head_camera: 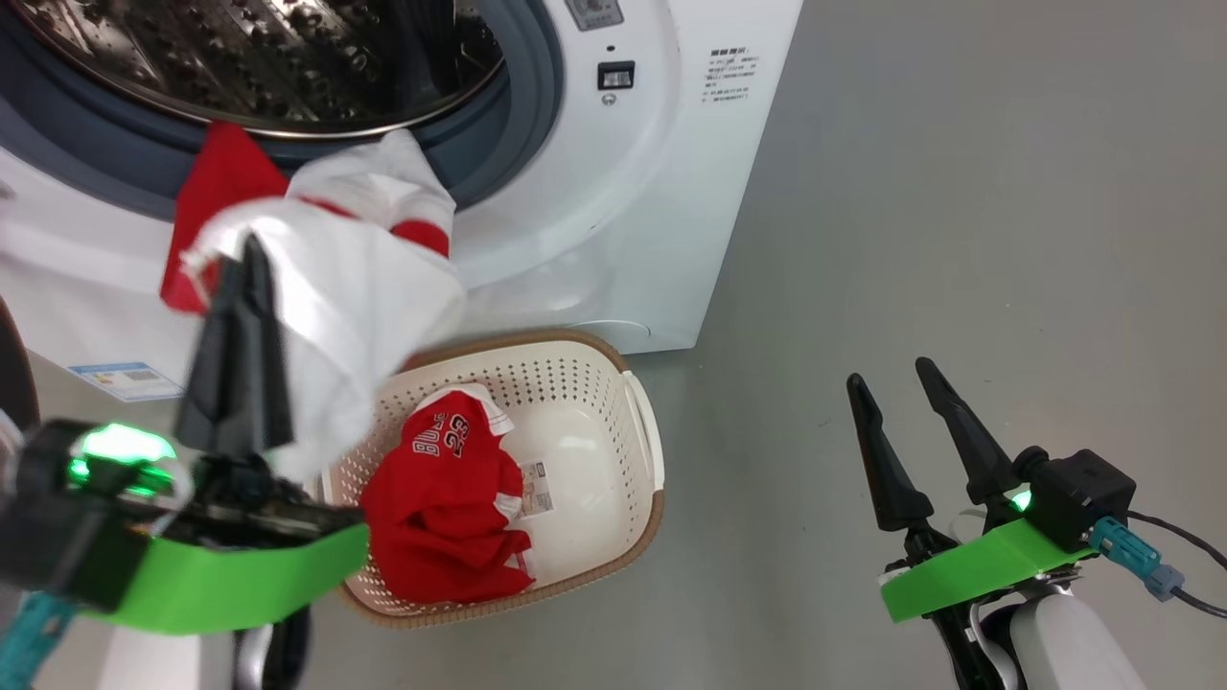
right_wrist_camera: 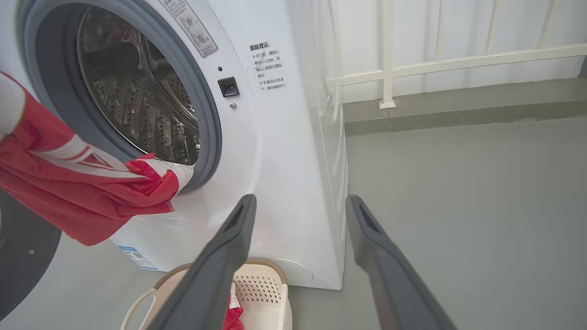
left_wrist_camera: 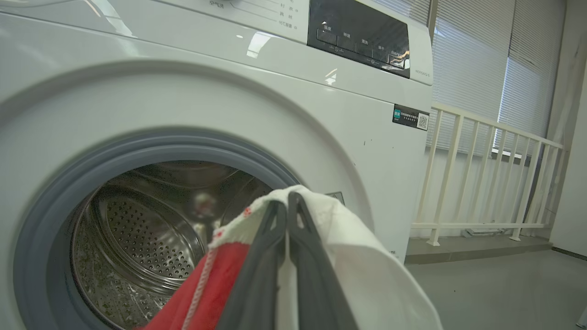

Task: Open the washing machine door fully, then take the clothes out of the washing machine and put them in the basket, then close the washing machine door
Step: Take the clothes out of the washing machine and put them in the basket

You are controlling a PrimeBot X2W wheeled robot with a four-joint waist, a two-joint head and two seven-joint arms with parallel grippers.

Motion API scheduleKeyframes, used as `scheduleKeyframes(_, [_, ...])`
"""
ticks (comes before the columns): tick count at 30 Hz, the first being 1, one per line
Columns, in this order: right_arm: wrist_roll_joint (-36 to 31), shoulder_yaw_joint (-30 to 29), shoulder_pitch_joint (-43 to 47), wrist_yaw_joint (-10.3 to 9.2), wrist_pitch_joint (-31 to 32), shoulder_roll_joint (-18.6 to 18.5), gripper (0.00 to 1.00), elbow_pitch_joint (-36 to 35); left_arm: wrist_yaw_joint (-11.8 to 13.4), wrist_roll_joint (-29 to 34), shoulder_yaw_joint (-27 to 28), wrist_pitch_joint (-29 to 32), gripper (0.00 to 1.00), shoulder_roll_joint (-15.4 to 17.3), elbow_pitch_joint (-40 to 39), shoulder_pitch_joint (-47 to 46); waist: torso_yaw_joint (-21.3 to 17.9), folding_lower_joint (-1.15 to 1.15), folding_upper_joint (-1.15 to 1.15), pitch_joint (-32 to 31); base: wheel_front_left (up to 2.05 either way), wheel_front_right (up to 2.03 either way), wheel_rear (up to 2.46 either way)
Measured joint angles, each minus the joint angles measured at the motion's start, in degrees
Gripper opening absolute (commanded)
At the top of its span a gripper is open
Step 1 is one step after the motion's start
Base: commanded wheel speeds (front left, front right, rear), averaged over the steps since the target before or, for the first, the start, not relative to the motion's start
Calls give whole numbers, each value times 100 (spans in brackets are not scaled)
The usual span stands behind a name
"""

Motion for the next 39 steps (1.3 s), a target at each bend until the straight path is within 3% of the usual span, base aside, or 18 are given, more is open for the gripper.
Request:
scheduleKeyframes(15, [1,49,-57,0,0,74,100,-44,0,-358,-392,3,0,115,2725,5,-169,0,0,451,0,0,0])
scheduleKeyframes(39, [21,193,-774,0,-1,182,100,-270,0,-834,-1856,9,0,646,6110,-1890,-534,0,0,1825,0,0,0])
